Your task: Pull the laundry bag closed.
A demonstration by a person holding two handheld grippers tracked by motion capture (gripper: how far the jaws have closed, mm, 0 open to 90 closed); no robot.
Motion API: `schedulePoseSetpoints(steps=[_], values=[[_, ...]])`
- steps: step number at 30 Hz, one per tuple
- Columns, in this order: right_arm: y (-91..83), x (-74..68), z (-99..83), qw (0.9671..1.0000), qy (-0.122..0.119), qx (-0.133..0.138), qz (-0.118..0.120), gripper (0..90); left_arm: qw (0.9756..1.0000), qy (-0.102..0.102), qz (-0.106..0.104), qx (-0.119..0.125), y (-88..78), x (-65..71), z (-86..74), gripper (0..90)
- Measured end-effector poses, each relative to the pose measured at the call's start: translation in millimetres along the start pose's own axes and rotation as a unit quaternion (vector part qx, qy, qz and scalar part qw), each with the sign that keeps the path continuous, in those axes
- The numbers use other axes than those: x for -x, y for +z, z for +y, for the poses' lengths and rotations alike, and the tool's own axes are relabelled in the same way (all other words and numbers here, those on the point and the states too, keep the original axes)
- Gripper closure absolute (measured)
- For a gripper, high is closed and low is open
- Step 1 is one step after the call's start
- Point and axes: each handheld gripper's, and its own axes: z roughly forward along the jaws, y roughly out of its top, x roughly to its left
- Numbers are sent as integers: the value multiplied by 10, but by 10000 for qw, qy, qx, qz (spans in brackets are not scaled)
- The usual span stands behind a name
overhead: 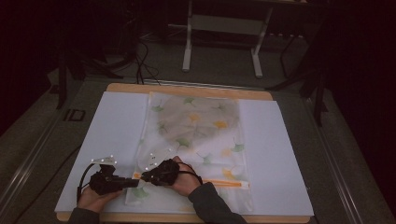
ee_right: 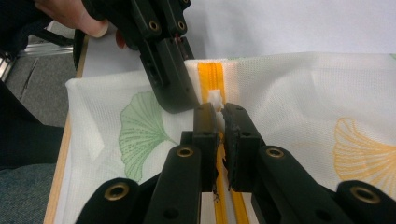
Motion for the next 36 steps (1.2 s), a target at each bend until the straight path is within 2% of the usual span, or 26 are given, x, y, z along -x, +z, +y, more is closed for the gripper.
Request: schedulePoseSetpoints(steps=[16, 36], values=[[-51, 28, -88, 10000, 13, -86, -44, 843, 9999, -56, -63, 131, -33, -18, -6, 885], [-222, 76, -232, 9995, 28, -264, -173, 843, 9997, -41, -98, 238, -78, -9, -10, 884]])
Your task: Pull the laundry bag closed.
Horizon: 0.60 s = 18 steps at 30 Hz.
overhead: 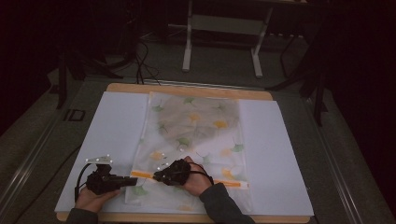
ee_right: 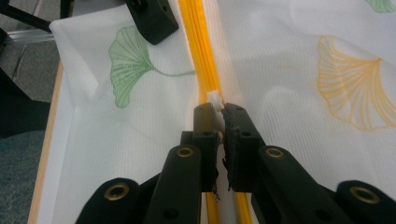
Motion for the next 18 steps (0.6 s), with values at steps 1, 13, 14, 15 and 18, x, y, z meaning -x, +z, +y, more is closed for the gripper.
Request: schedulePoseSetpoints(steps=[1, 13, 14, 15, 18], values=[[-6, 3, -5, 10000, -22, -15, -13, 843, 10000, -1, 1, 2, -2, -1, 0, 884], [-85, 17, -68, 9999, 19, -78, -85, 842, 10000, -10, -7, 16, -10, -8, -3, 884], [-94, 19, -71, 9999, 17, -90, -67, 843, 10000, -6, -4, 10, -9, -7, -2, 885], [-99, 20, -73, 9999, 9, -86, -63, 843, 10000, -9, 0, 11, -10, -7, -2, 884], [-113, 20, -87, 9999, 21, -108, -94, 843, 10000, -26, 12, 25, -16, -12, -5, 884]])
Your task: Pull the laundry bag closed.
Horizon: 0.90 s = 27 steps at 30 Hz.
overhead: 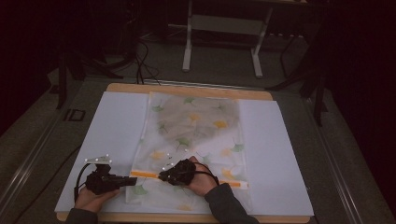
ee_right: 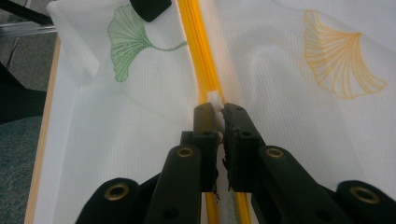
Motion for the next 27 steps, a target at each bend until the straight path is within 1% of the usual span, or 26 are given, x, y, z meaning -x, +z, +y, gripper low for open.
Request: schedulePoseSetpoints(steps=[7, 8, 12, 17, 24, 27], values=[[-67, 11, -59, 10000, 47, -26, -28, 843, 10000, -13, -7, 9, -3, -4, 0, 884], [-74, 16, -66, 10000, 20, -27, -36, 843, 10000, -13, -8, 8, -3, -5, -1, 884], [-99, 24, -94, 10000, 34, -40, -54, 843, 10000, -12, -10, 7, -6, -10, -1, 884], [-135, 33, -138, 9999, 87, -41, -54, 843, 10000, -16, -16, 1, -5, -10, -1, 885], [-180, 42, -167, 9999, 56, -80, -99, 842, 10000, -14, -6, 12, -11, -14, -2, 884], [-211, 41, -204, 9999, 99, -49, -115, 843, 10000, -10, -9, 7, -8, -14, -1, 884]])
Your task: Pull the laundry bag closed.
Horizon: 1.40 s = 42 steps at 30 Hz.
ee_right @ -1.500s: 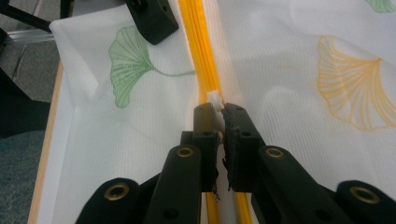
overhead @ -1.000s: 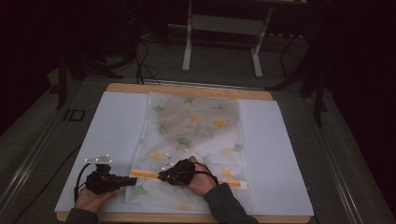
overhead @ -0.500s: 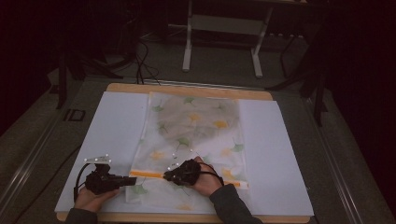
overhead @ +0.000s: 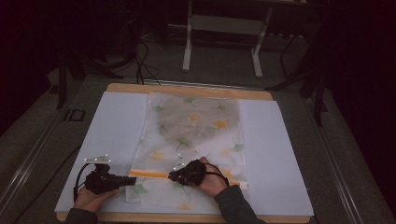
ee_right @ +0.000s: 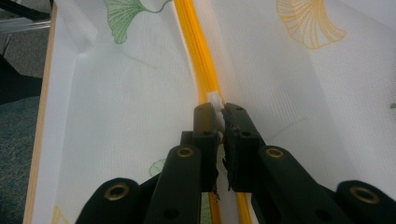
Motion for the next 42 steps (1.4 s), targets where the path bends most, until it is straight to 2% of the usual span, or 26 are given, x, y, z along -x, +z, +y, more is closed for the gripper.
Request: schedulePoseSetpoints(steps=[5, 42], values=[[-24, -13, -10, 10000, -36, -20, -7, 843, 10000, 0, -2, -3, -2, 1, 1, 884], [-331, 72, -340, 9997, 195, -5, -164, 843, 10000, -4, -2, 12, -16, -6, 5, 884]])
